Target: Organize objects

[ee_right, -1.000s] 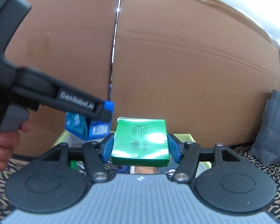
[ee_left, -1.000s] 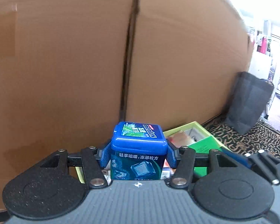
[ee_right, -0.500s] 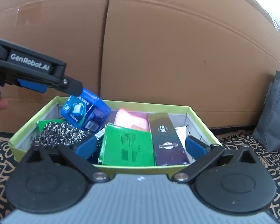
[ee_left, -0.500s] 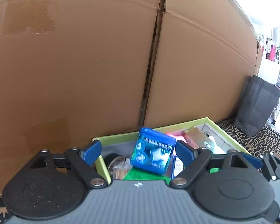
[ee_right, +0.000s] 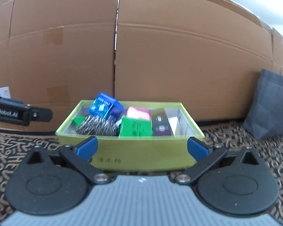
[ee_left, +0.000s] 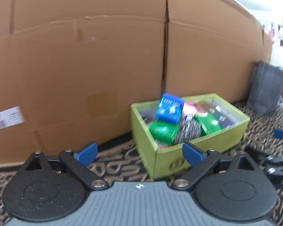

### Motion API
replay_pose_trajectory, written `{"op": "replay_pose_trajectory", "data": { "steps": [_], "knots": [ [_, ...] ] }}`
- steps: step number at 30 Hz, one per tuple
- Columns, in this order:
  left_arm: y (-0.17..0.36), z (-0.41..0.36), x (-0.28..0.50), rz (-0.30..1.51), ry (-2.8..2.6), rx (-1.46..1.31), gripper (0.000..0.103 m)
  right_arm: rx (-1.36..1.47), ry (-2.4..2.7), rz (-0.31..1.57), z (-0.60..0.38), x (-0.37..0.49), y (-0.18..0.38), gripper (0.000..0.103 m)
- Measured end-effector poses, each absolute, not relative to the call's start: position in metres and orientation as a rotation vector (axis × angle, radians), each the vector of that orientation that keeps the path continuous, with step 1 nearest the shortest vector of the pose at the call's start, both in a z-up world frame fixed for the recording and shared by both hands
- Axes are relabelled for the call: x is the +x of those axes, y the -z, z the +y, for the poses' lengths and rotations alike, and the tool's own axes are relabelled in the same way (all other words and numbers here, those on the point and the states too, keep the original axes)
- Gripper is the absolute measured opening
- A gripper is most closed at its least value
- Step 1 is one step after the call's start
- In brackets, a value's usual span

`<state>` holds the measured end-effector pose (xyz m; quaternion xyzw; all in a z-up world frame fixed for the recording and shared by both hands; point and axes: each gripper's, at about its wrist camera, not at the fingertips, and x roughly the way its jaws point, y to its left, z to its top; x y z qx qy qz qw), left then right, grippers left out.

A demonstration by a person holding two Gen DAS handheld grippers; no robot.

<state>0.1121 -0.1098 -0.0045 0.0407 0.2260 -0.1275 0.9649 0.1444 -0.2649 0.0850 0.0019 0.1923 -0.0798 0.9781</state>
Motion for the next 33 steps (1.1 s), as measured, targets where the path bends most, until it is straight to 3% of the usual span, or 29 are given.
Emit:
{"op": "replay_pose_trajectory", "data": {
  "steps": [12, 33],
  "knots": [
    [0.046, -0.114, 0.057, 0.567, 0.279, 0.053, 0.099, 0.028, 0.219, 0.479, -0.25, 0.075, -0.071, 0.103],
    [0.055, -0.116, 0.054, 0.577, 0.268, 0.057, 0.099, 0.027, 0.215, 0.545, -0.244, 0.075, -0.056, 0.103]
  ]
}}
